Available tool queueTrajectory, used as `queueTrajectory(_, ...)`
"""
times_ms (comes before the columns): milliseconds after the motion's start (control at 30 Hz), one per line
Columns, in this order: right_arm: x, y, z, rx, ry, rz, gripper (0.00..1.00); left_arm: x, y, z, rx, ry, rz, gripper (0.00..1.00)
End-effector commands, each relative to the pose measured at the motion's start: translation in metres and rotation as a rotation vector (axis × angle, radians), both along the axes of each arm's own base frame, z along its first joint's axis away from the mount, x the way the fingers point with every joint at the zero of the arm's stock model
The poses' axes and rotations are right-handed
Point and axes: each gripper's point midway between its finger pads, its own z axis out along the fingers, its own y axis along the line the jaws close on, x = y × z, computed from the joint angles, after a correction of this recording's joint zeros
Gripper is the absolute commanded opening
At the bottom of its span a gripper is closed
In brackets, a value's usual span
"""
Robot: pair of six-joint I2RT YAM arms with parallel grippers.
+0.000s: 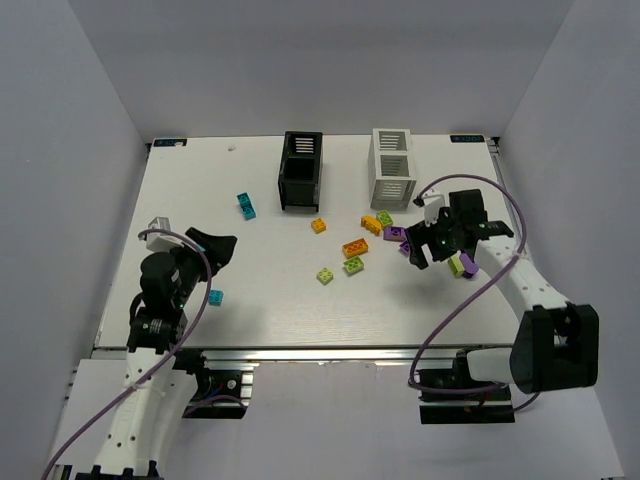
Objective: Sort the legos into containers by color
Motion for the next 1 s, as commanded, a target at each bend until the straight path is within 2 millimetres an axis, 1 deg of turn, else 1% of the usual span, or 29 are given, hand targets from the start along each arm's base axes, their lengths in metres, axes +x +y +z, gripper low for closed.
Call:
queueTrajectory(0,0.034,-0.002,0.010,0.008,-0.036,-0.083,0.88,0.010,-0.003,0.005,-0.010,-0.031,-0.016,0.83)
queueTrajectory(67,0.044,-0.005,0.009,0.023,-0.005,-0.171,0.86,0.014,-0.005,0.003,-0.017,-0.027,-0.019,0.83)
queueTrajectory(100,0.048,-0.004,0.001,0.057,0.056,-0.268,0.84,0.014,-0.005,0.001,-0.019,-0.024,-0.022,0.83)
queueTrajectory(133,0.058,-0.005,0.007,0.081,0.056,-0.332,0.83,0.014,-0.005,0.000,-0.023,-0.020,-0.021,0.83)
queueTrajectory(167,0.063,-0.009,0.006,0.100,0.069,-0.396,0.83,0.015,-0.005,0.001,-0.025,-0.023,-0.018,0.82)
queueTrajectory(200,0.065,-0.007,0.003,0.155,0.113,-0.487,0.83,0.014,-0.004,0.001,-0.025,-0.024,-0.014,0.82)
queueTrajectory(233,0.071,-0.007,0.005,0.183,0.118,-0.527,0.83,0.014,-0.004,-0.001,-0.026,-0.018,-0.008,0.82)
queueTrajectory(333,0.078,-0.004,-0.001,0.246,0.158,-0.627,0.83,0.012,0.000,0.001,-0.029,-0.021,0.015,0.82)
queueTrajectory(367,0.081,-0.005,-0.009,0.241,0.176,-0.660,0.83,0.011,0.001,0.002,-0.032,-0.025,0.020,0.82)
queueTrajectory(433,0.084,-0.007,-0.018,0.237,0.208,-0.718,0.81,0.009,0.003,0.000,-0.030,-0.018,0.029,0.82)
queueTrajectory(467,0.088,-0.009,-0.025,0.219,0.226,-0.742,0.80,0.008,0.004,0.001,-0.029,-0.019,0.037,0.82)
queueTrajectory(533,0.095,-0.009,-0.030,0.221,0.242,-0.767,0.79,0.007,0.005,-0.001,-0.033,-0.014,0.048,0.82)
queueTrajectory(633,0.101,-0.006,-0.033,0.236,0.256,-0.788,0.79,0.004,0.007,-0.003,-0.046,-0.007,0.060,0.82)
queueTrajectory(667,0.103,-0.006,-0.038,0.233,0.268,-0.810,0.78,0.004,0.007,-0.002,-0.050,-0.009,0.064,0.82)
queueTrajectory(700,0.109,-0.008,-0.039,0.230,0.262,-0.829,0.79,0.002,0.008,-0.004,-0.055,-0.008,0.069,0.82)
queueTrajectory(733,0.116,-0.008,-0.036,0.232,0.250,-0.834,0.79,0.001,0.009,-0.005,-0.056,-0.007,0.075,0.82)
queueTrajectory(800,0.121,-0.019,-0.040,0.188,0.231,-0.886,0.79,-0.002,0.010,-0.005,-0.057,0.001,0.082,0.82)
queueTrajectory(833,0.119,-0.020,-0.045,0.174,0.242,-0.892,0.79,-0.002,0.010,-0.006,-0.056,0.007,0.085,0.82)
queueTrajectory(900,0.108,-0.021,-0.062,0.157,0.291,-0.920,0.78,-0.005,0.011,-0.007,-0.059,0.009,0.090,0.81)
queueTrajectory(967,0.105,-0.022,-0.073,0.144,0.312,-0.939,0.77,-0.007,0.013,-0.007,-0.057,0.015,0.097,0.81)
